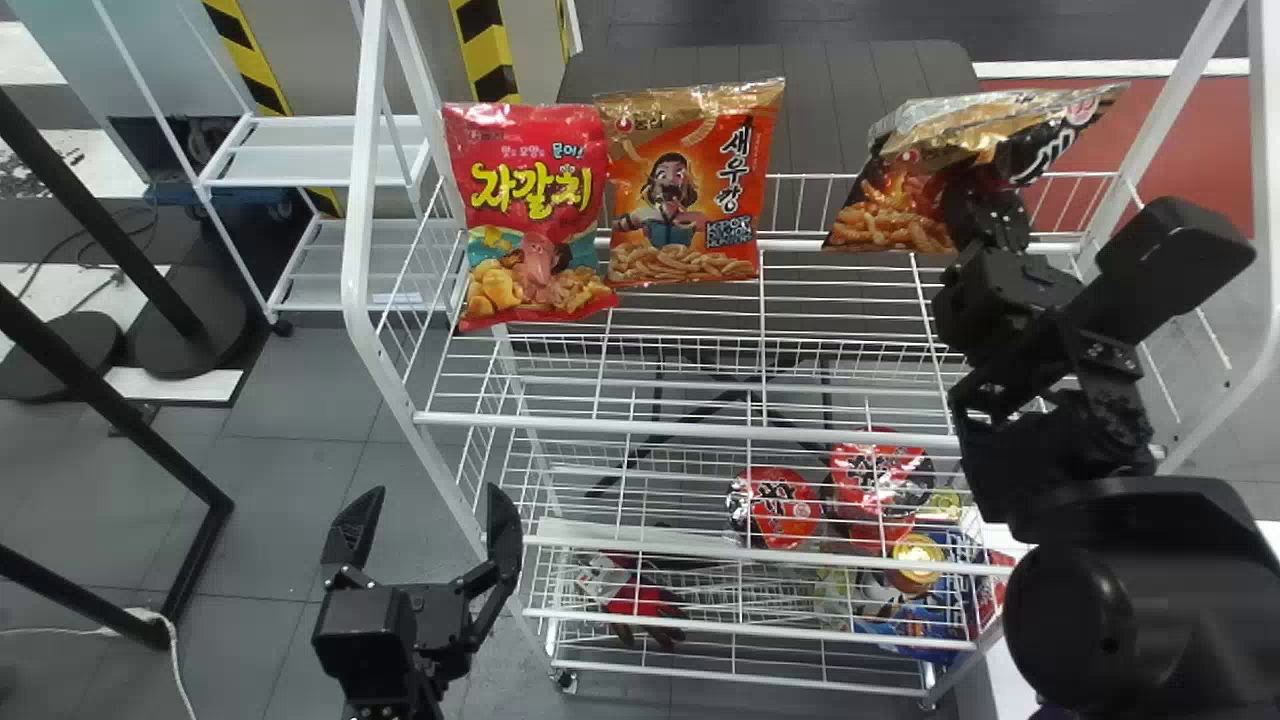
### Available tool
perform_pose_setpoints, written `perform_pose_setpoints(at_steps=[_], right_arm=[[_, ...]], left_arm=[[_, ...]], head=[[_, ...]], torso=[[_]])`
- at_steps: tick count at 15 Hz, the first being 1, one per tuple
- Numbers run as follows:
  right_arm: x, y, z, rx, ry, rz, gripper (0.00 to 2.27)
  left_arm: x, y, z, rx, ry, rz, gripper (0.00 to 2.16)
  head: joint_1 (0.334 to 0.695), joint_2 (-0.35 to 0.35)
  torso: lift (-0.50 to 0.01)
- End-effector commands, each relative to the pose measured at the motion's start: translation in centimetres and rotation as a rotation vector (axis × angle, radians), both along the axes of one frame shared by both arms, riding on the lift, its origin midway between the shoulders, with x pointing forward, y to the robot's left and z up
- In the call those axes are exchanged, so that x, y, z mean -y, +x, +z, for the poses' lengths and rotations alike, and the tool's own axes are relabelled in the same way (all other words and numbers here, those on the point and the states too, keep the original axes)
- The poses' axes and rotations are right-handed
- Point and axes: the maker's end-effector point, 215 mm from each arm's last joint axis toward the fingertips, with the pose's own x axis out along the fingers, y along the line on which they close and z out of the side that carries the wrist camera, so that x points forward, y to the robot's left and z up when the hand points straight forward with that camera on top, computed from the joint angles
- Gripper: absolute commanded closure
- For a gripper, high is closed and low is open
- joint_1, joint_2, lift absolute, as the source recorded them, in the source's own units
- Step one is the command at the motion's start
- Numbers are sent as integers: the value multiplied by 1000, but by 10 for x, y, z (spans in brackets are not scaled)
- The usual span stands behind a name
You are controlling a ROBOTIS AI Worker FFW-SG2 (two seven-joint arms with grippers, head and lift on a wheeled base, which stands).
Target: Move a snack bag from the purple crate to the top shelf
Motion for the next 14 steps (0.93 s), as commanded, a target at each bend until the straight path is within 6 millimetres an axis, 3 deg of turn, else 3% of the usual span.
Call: perform_pose_setpoints(at_steps=[1,3,7,14], right_arm=[[-4,5,-18,-31,42,-3,1821],[-10,11,-31,-48,68,5,1821],[-17,21,-31,-11,66,-1,1821],[-26,34,-49,-43,41,-21,1821]], left_arm=[[-1,1,1,6,-2,1,103],[0,2,2,7,-2,0,103],[-3,1,0,11,-2,4,103],[-5,2,7,38,-3,0,110]], head=[[695,96],[695,98],[695,110],[695,120]], torso=[[0],[0],[0],[0]])
